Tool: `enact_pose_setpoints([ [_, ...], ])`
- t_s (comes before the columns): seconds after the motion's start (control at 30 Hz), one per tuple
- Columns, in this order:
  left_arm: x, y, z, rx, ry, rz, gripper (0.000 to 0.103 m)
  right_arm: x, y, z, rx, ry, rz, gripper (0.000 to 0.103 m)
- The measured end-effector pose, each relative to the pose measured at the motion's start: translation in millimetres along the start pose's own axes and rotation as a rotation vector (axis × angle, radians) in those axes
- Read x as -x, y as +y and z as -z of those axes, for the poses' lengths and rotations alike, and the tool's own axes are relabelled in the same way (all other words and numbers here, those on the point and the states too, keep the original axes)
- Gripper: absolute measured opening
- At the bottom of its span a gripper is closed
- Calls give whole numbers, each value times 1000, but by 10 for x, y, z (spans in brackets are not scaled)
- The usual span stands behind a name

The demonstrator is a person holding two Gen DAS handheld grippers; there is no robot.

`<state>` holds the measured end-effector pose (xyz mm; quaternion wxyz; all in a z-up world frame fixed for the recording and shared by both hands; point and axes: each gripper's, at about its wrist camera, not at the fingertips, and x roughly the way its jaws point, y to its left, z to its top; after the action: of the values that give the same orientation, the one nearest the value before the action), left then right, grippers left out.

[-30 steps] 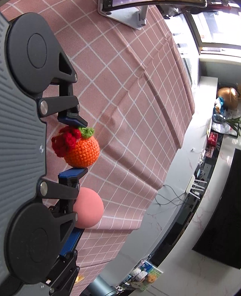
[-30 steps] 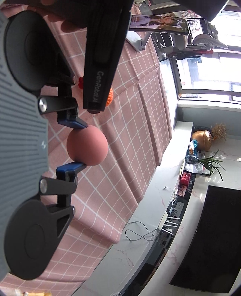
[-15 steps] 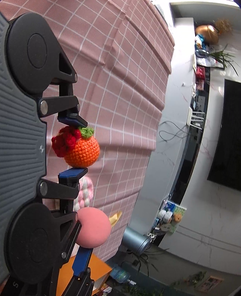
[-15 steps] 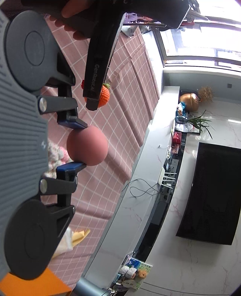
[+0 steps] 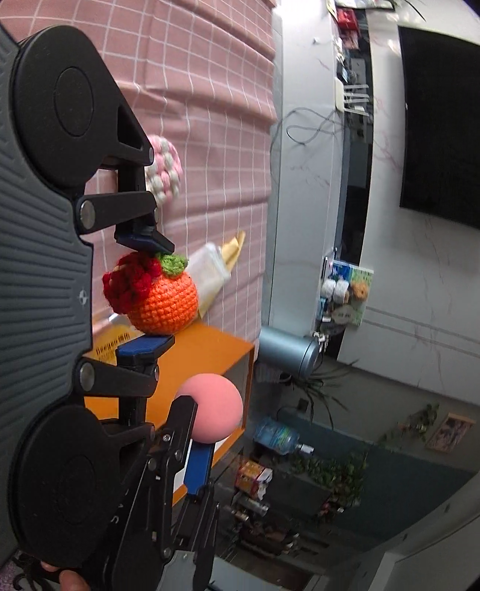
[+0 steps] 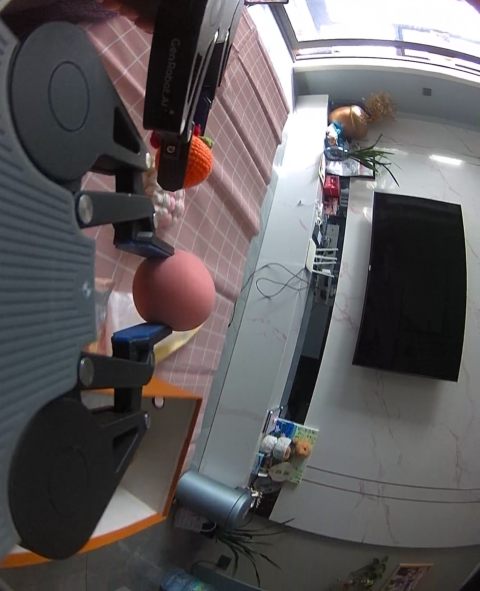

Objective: Organize soft objects
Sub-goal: 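Carry the orange fruit over the box while the right tool carries the pink ball, then open the left tool to drop the fruit while the right tool drops the ball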

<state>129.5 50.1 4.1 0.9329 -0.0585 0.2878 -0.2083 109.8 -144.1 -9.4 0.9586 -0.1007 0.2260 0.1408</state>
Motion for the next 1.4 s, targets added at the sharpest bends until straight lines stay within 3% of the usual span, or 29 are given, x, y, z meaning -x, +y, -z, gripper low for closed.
enact_pose_setpoints([
  [0.23,-288,-679,-182,-131,21,145,52,265,-682,77,-14,51,85,37],
  [0.5,-934,-1206,-346,-227,137,265,52,132,-1387,116,8,180,150,37],
  [0.87,-1555,-1437,-343,-343,239,246,52,-569,-1724,202,99,326,164,38],
  [1.4,-2037,-1435,-288,-509,308,75,52,-1228,-1822,288,217,384,160,39],
])
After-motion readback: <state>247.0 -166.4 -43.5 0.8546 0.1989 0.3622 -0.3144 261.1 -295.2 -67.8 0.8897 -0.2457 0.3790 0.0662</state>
